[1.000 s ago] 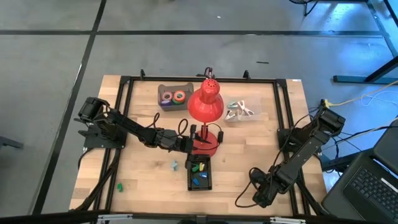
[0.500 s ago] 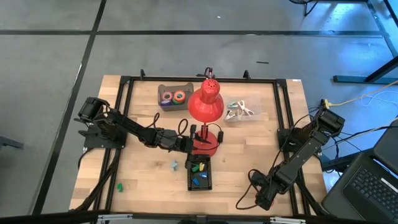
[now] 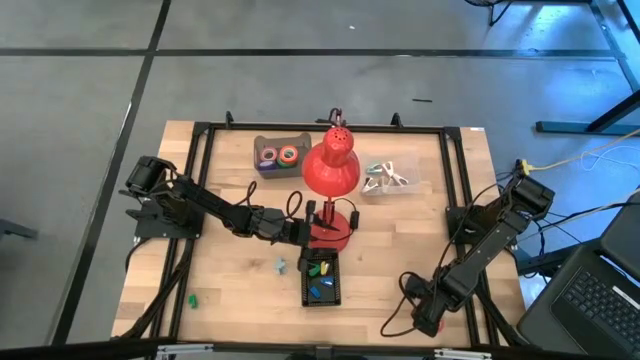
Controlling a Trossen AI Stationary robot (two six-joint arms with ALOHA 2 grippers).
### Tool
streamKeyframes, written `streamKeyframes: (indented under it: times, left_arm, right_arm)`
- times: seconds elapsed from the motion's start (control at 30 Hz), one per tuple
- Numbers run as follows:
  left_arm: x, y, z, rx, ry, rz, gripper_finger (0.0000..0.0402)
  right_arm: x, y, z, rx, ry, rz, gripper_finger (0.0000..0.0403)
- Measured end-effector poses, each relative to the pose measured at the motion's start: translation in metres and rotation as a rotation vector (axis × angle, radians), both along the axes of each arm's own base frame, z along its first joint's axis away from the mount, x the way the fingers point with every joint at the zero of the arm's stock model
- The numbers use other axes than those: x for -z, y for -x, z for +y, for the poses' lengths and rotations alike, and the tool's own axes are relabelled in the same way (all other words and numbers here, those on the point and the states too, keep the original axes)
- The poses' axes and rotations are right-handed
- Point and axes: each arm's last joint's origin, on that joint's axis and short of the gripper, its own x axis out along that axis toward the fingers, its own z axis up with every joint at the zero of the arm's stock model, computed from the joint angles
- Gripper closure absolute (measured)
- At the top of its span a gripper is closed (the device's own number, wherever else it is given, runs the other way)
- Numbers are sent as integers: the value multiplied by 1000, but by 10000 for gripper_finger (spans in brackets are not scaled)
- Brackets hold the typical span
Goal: Pick and place Stapler, Stapler remover, tape
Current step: Put the orange tape into the black transparent bin
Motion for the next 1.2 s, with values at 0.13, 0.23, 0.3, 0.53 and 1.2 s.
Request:
streamKeyframes:
  times: [0.13, 0.23, 0.3, 0.53, 1.2]
  left_arm:
    - [0, 0, 0, 0, 0, 0, 178]
    - [0, 0, 0, 0, 0, 0, 178]
    - [0, 0, 0, 0, 0, 0, 178]
    - [0, 0, 0, 0, -1, 0, 178]
    - [2, 0, 0, 0, -5, 22, 178]
  right_arm:
    - [-1, -1, 1, 0, -10, -4, 193]
    - [-2, -2, 2, 2, -4, -16, 193]
    - [-2, -2, 3, 0, -6, -14, 193]
    - [-3, 2, 1, -3, -14, 65, 194]
    - [7, 18, 15, 41, 98, -7, 216]
